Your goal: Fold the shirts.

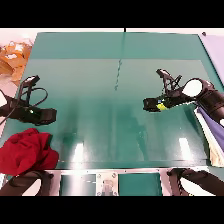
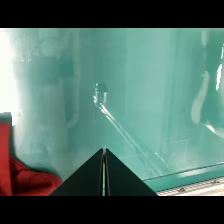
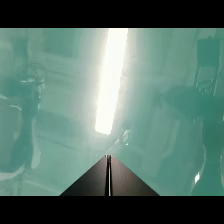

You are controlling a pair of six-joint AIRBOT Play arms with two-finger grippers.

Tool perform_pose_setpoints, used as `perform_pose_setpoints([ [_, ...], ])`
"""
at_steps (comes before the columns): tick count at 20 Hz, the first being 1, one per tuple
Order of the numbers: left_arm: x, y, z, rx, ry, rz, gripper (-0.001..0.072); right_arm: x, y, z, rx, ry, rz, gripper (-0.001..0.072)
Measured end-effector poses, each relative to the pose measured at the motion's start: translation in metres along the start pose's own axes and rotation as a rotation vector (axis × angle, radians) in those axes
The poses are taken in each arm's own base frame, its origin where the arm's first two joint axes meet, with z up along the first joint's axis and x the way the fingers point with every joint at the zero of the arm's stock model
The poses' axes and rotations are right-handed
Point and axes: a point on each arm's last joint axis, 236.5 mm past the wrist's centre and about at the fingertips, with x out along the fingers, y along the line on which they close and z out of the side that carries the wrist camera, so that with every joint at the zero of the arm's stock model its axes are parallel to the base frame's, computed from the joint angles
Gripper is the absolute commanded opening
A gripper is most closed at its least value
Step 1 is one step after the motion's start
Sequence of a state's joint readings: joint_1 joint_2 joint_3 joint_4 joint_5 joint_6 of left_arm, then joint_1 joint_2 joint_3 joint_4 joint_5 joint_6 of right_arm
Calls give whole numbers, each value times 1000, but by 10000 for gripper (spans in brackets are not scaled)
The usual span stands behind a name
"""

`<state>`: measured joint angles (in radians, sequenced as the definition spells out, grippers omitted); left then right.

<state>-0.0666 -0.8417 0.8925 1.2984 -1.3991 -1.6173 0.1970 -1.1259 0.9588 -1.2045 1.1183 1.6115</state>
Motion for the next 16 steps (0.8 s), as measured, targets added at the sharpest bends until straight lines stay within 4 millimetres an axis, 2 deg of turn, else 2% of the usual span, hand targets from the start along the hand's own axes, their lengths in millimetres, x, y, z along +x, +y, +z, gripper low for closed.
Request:
perform_pose_setpoints([
  [2,0,6,0,18,-1,24,24,0,0,0,-1,0,0,15],
  [3,0,11,0,26,-1,48,136,0,0,0,0,0,0,15],
  [4,0,20,-1,32,4,83,514,0,0,0,0,0,0,14],
  [5,2,33,-5,28,21,134,710,0,0,0,-1,0,0,14],
  [6,6,48,-12,14,43,192,711,0,0,0,-1,0,0,15],
  [10,27,123,-65,-42,209,463,711,0,0,0,0,-1,0,14],
  [12,39,150,-91,-67,268,537,699,0,0,0,0,-1,0,14],
  [14,49,167,-102,-88,278,571,687,0,0,0,0,-1,0,14],
  [15,52,173,-104,-95,273,581,373,0,0,0,0,0,0,14],
  [16,54,177,-105,-99,271,589,28,0,0,0,0,0,0,14],
])
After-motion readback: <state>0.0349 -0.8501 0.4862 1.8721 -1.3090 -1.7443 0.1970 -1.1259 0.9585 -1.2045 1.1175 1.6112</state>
